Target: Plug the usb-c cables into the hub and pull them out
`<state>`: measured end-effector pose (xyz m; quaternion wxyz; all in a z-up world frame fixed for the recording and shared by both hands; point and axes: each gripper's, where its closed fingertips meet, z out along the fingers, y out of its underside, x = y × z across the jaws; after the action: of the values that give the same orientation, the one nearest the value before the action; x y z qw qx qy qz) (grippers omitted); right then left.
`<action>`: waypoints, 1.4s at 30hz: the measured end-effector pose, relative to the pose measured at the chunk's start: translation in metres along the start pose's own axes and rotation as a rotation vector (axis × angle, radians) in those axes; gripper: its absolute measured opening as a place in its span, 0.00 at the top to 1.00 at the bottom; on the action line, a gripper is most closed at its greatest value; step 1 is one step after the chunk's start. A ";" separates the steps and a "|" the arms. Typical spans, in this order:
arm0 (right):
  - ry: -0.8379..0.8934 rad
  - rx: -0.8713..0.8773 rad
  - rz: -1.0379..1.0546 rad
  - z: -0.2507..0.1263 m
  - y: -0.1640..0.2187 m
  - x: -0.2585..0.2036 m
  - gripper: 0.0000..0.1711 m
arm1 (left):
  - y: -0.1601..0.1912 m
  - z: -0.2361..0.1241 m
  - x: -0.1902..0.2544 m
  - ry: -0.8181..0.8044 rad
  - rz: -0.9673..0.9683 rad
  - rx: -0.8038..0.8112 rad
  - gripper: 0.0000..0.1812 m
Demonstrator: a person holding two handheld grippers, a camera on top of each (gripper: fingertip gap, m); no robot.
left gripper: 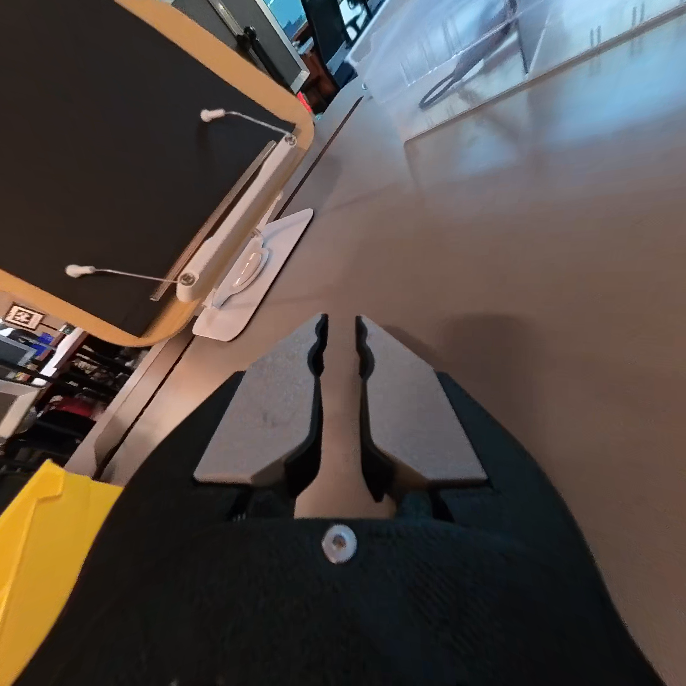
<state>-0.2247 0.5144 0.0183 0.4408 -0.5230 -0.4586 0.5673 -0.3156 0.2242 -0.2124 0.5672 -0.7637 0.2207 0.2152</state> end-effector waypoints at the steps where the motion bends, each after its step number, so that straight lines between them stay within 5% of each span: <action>1: -0.006 -0.026 0.004 -0.001 0.003 -0.002 0.61 | -0.005 0.000 0.003 0.011 -0.023 0.015 0.92; 6: -0.036 0.016 -0.030 -0.005 -0.010 -0.024 0.60 | -0.052 0.017 0.024 0.145 -0.259 0.086 0.82; 16: -0.177 0.101 -0.044 0.034 -0.020 -0.111 0.61 | -0.202 0.090 0.049 0.244 -0.354 0.230 0.77; 19: -0.223 0.088 -0.031 0.045 -0.005 -0.132 0.62 | -0.210 0.118 0.048 0.243 -0.382 0.178 0.75; 22: -0.240 0.043 -0.030 0.056 0.011 -0.140 0.62 | -0.202 0.141 0.048 0.234 -0.412 0.129 0.89; 25: -0.211 0.011 -0.050 0.053 0.010 -0.132 0.62 | -0.200 0.152 0.049 0.276 -0.469 0.105 0.91; 28: -0.269 0.128 0.085 0.026 -0.033 -0.124 0.62 | -0.210 0.154 0.046 0.275 -0.447 0.095 0.92; 32: -0.565 0.319 0.247 -0.045 -0.117 -0.140 0.77 | -0.177 0.173 0.057 0.300 -0.435 -0.078 0.92; 35: -0.279 -0.001 0.049 -0.041 -0.070 -0.114 0.63 | -0.180 0.176 0.066 0.352 -0.499 -0.046 0.92; 38: -0.203 -0.344 -0.093 -0.047 0.018 -0.109 0.54 | -0.201 0.173 0.063 0.360 -0.512 0.045 0.91; 42: 0.089 -0.654 -0.321 -0.062 0.097 -0.056 0.53 | -0.211 0.175 0.066 0.336 -0.396 0.039 0.92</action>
<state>-0.1613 0.4450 -0.0687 0.3532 -0.5820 -0.6723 0.2908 -0.1535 0.4406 -0.1340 0.5682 -0.8061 0.1620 -0.0342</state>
